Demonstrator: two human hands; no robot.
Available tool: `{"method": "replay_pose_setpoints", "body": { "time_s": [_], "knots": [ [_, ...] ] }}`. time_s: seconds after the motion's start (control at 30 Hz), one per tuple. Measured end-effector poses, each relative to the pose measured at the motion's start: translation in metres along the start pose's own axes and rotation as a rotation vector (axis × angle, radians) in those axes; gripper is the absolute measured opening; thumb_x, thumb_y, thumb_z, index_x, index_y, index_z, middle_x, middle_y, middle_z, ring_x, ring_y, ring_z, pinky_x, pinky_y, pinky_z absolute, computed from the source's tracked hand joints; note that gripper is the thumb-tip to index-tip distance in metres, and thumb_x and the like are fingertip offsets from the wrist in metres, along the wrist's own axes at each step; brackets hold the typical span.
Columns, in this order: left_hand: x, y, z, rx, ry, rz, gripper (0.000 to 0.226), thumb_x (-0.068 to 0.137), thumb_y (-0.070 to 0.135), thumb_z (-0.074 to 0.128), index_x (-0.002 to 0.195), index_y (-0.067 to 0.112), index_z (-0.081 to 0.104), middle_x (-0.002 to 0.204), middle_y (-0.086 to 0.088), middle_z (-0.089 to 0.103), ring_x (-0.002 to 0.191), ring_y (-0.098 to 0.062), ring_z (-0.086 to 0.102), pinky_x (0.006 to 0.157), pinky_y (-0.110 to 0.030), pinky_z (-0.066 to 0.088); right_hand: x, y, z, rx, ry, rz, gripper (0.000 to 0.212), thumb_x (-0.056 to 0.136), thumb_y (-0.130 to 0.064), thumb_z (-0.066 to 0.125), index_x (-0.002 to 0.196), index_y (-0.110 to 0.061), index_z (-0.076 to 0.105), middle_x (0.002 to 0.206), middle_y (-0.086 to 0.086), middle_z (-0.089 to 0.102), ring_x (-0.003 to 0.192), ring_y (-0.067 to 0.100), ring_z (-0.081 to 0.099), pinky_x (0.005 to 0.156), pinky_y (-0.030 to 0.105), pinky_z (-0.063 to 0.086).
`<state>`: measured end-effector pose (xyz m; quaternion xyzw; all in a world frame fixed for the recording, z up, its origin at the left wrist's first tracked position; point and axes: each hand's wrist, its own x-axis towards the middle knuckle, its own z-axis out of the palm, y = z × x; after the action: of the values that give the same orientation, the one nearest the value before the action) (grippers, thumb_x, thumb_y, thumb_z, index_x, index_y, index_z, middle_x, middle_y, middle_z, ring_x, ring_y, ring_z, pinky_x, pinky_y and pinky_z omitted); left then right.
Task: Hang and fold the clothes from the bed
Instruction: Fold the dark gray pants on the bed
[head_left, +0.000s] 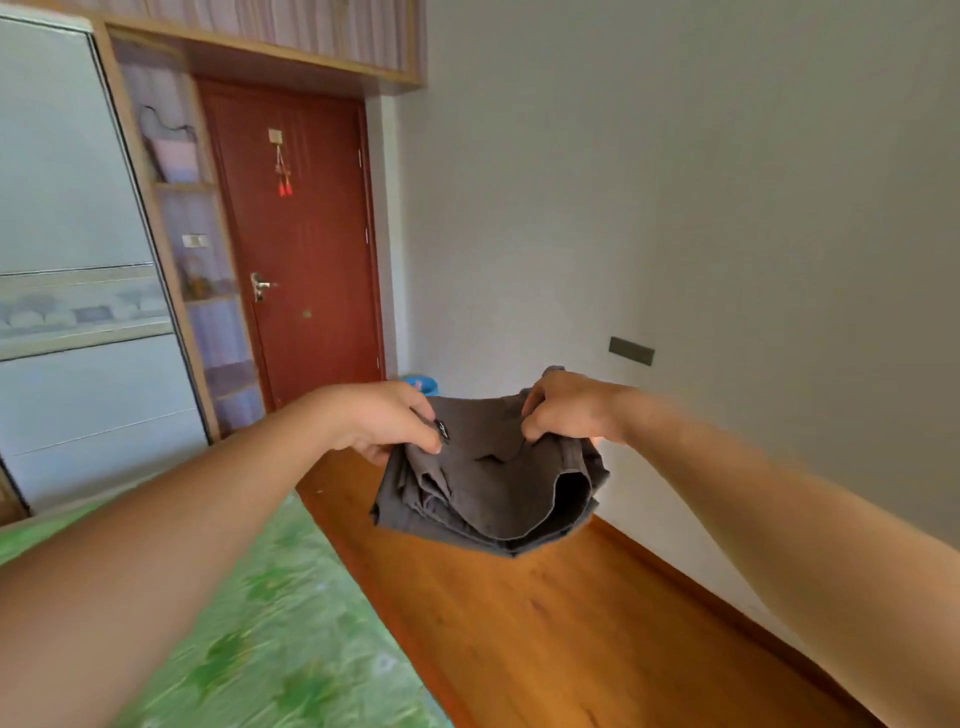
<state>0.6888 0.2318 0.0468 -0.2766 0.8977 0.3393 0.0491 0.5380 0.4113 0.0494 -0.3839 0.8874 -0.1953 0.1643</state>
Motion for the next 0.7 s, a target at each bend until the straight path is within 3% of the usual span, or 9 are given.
{"method": "replay_pose_setpoints", "body": {
  "time_s": [0.17, 0.3, 0.43, 0.57, 0.7],
  "knots": [
    [0.058, 0.104, 0.031, 0.032, -0.046, 0.089, 0.048, 0.089, 0.023, 0.074, 0.133, 0.022, 0.056, 0.113, 0.0, 0.056, 0.098, -0.015, 0.058, 0.073, -0.027, 0.053, 0.007, 0.091, -0.065, 0.025, 0.089, 0.087, 0.046, 0.056, -0.035, 0.067, 0.096, -0.014, 0.075, 0.103, 0.011, 0.072, 0.091, 0.028, 0.072, 0.086, 0.045, 0.061],
    [0.107, 0.171, 0.051, 0.054, -0.045, 0.134, 0.05, 0.089, 0.023, 0.074, 0.135, 0.022, 0.055, 0.121, -0.001, 0.056, 0.11, -0.02, 0.058, 0.086, -0.032, 0.056, 0.023, 0.155, -0.11, 0.053, 0.149, 0.121, 0.036, 0.069, -0.03, 0.07, 0.1, -0.012, 0.072, 0.106, 0.012, 0.07, 0.096, 0.028, 0.069, 0.087, 0.042, 0.059],
    [0.152, 0.216, 0.069, 0.07, -0.059, 0.149, 0.05, 0.088, 0.023, 0.074, 0.134, 0.026, 0.055, 0.114, 0.002, 0.056, 0.099, -0.014, 0.057, 0.072, -0.025, 0.056, 0.044, 0.205, -0.149, 0.077, 0.203, 0.144, 0.029, 0.076, -0.024, 0.07, 0.101, -0.01, 0.071, 0.108, 0.015, 0.067, 0.101, 0.029, 0.067, 0.09, 0.041, 0.059],
    [0.192, 0.244, 0.08, 0.075, -0.055, 0.158, 0.052, 0.087, 0.022, 0.074, 0.135, 0.026, 0.056, 0.112, -0.001, 0.057, 0.088, -0.014, 0.058, 0.056, -0.022, 0.05, 0.069, 0.239, -0.178, 0.098, 0.199, 0.15, 0.031, 0.072, -0.023, 0.07, 0.096, -0.005, 0.072, 0.105, 0.018, 0.07, 0.097, 0.031, 0.069, 0.085, 0.042, 0.059],
    [0.226, 0.266, 0.084, 0.062, -0.07, 0.173, 0.052, 0.088, 0.021, 0.073, 0.136, 0.025, 0.055, 0.108, 0.003, 0.055, 0.087, -0.012, 0.057, 0.054, -0.021, 0.049, 0.092, 0.262, -0.198, 0.089, 0.194, 0.153, 0.036, 0.07, -0.023, 0.068, 0.098, -0.001, 0.07, 0.108, 0.021, 0.07, 0.097, 0.033, 0.069, 0.08, 0.04, 0.058]
  ]
}}
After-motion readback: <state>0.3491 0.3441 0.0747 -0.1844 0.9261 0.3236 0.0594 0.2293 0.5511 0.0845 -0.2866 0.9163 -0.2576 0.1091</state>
